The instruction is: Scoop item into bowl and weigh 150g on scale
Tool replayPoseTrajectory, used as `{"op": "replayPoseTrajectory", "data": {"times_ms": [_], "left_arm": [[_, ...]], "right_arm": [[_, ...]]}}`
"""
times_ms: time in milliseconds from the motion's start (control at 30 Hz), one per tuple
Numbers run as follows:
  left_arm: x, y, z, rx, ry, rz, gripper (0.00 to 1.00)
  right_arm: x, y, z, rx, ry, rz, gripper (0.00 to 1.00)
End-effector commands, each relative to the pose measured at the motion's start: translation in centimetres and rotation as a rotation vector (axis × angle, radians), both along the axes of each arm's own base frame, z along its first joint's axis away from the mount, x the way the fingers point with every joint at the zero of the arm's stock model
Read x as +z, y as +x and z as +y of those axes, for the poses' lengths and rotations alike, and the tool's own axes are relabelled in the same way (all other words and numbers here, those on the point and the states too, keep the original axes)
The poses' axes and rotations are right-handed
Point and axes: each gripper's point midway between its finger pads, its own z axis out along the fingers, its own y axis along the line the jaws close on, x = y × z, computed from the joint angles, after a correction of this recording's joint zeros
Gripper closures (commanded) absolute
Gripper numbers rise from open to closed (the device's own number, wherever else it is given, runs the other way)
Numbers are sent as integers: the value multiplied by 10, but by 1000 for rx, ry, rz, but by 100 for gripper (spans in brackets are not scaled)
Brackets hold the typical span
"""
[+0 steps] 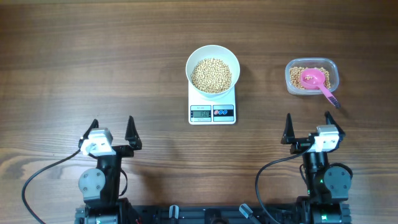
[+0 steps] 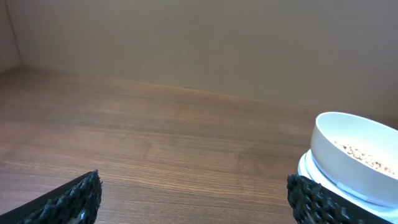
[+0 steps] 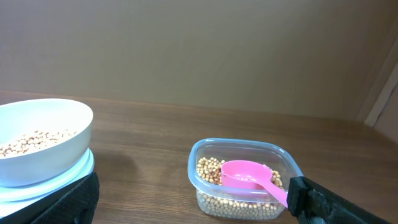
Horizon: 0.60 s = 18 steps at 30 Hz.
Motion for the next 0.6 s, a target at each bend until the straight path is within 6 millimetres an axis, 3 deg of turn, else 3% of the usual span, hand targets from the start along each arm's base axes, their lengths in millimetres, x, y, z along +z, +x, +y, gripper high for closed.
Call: {"op": "replayPoseTrajectory", "data": {"times_ms": [0, 200, 567], "left_arm": [[-2, 0, -2, -7, 50, 3, 0], [-2, 0, -2, -15, 151, 5, 0], [-3, 0, -1, -7, 150, 7, 0]], "right_arm": [[2, -1, 0, 0, 9, -12, 0], [2, -1, 0, 0, 9, -12, 0], [2, -1, 0, 0, 9, -12, 1]]}}
